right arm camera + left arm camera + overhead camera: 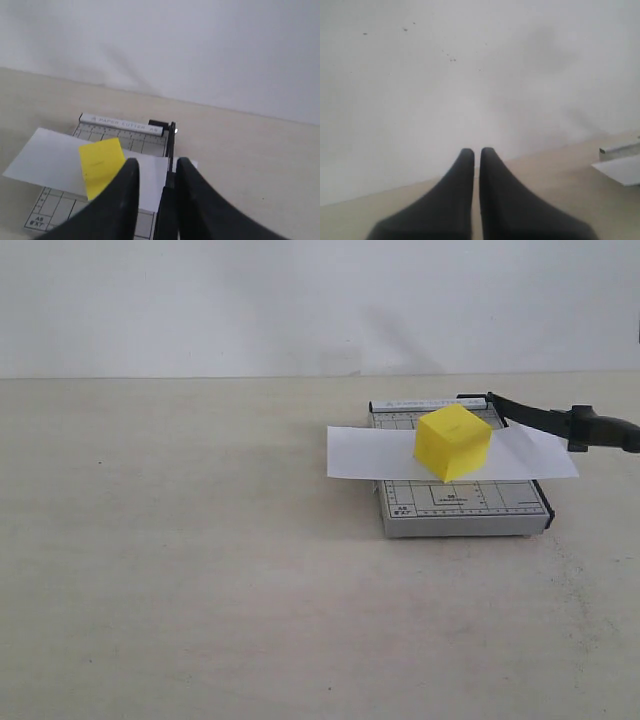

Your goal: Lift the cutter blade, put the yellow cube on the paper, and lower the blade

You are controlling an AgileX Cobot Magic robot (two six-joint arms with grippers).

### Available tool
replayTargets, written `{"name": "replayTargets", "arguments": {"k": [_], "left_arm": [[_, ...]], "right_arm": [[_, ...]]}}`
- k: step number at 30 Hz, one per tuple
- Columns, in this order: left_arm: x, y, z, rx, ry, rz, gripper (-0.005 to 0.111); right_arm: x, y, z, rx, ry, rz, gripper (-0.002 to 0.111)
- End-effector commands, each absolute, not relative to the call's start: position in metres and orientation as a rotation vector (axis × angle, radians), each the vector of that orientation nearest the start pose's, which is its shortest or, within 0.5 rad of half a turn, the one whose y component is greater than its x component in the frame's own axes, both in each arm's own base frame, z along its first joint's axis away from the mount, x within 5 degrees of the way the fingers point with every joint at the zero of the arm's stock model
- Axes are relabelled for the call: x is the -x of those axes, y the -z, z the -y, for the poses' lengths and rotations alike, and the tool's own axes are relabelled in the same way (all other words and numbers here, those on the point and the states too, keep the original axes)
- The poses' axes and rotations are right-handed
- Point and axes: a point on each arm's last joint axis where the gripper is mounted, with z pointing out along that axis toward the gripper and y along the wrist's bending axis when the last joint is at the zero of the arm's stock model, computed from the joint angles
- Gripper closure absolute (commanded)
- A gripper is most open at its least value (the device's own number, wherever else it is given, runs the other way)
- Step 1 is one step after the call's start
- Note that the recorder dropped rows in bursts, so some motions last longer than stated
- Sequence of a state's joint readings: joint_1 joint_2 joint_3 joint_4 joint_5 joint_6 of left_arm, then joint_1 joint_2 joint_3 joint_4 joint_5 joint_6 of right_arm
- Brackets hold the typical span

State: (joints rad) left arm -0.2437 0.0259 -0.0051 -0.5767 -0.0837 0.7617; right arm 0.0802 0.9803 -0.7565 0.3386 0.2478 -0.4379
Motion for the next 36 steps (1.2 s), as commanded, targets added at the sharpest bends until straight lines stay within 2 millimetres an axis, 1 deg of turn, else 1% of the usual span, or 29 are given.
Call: {"name": "replayTargets", "arguments": {"k": [1,2,5,7,8,10,12,13,14,15,18,20,24,28,31,36], "left_arm": [[-0.055,-0.206,0.017,-0.421,0.014,-1.509,0.102],[-0.055,-0.202,0.019,-0.484,-0.005,-1.536,0.102],[-0.056,-0.198,0.02,-0.482,0.01,-1.595,0.102],[-0.057,-0.186,0.018,-0.475,0.015,-1.748,0.102],[-0.06,-0.186,0.014,-0.415,-0.021,-1.771,0.102],[-0.063,-0.184,0.011,-0.36,-0.051,-1.813,0.102],[-0.064,-0.183,0.009,-0.335,-0.073,-1.834,0.102],[-0.065,-0.182,0.007,-0.333,-0.1,-1.844,0.102],[-0.065,-0.182,0.007,-0.327,-0.105,-1.85,0.102],[-0.065,-0.182,0.006,-0.321,-0.109,-1.856,0.102],[-0.066,-0.182,0.006,-0.302,-0.108,-1.855,0.102],[-0.066,-0.183,0.006,-0.282,-0.088,-1.848,0.102],[-0.066,-0.185,0.006,-0.263,-0.075,-1.824,0.102],[-0.066,-0.186,0.006,-0.262,-0.075,-1.822,0.102],[-0.066,-0.186,0.006,-0.262,-0.075,-1.822,0.102],[-0.066,-0.186,0.006,-0.262,-0.075,-1.822,0.102]], "right_arm": [[-0.248,-0.327,-0.03,0.304,-0.083,-2.085,0.082],[-0.254,-0.327,-0.031,0.317,-0.079,-2.102,0.082],[-0.256,-0.328,-0.029,0.351,-0.036,-2.099,0.082],[-0.256,-0.325,-0.03,0.34,-0.052,-2.135,0.082],[-0.256,-0.321,-0.03,0.353,-0.054,-2.166,0.082],[-0.256,-0.316,-0.03,0.355,-0.055,-2.203,0.082],[-0.256,-0.315,-0.029,0.365,-0.039,-2.21,0.071],[-0.257,-0.316,-0.027,0.346,-0.025,-2.2,0.058],[-0.258,-0.317,-0.027,0.322,-0.025,-2.195,0.052],[-0.258,-0.318,-0.026,0.302,-0.026,-2.19,0.05],[-0.26,-0.316,-0.026,0.224,-0.051,-2.205,0.05],[-0.263,-0.308,-0.026,0.179,-0.075,-2.247,0.05],[-0.268,-0.294,-0.026,0.184,-0.081,-2.336,0.05],[-0.269,-0.291,-0.027,0.157,-0.092,-2.354,0.051],[-0.272,-0.285,-0.025,0.18,-0.063,-2.38,0.057],[-0.277,-0.272,-0.027,0.173,-0.079,-2.447,0.076]]}}
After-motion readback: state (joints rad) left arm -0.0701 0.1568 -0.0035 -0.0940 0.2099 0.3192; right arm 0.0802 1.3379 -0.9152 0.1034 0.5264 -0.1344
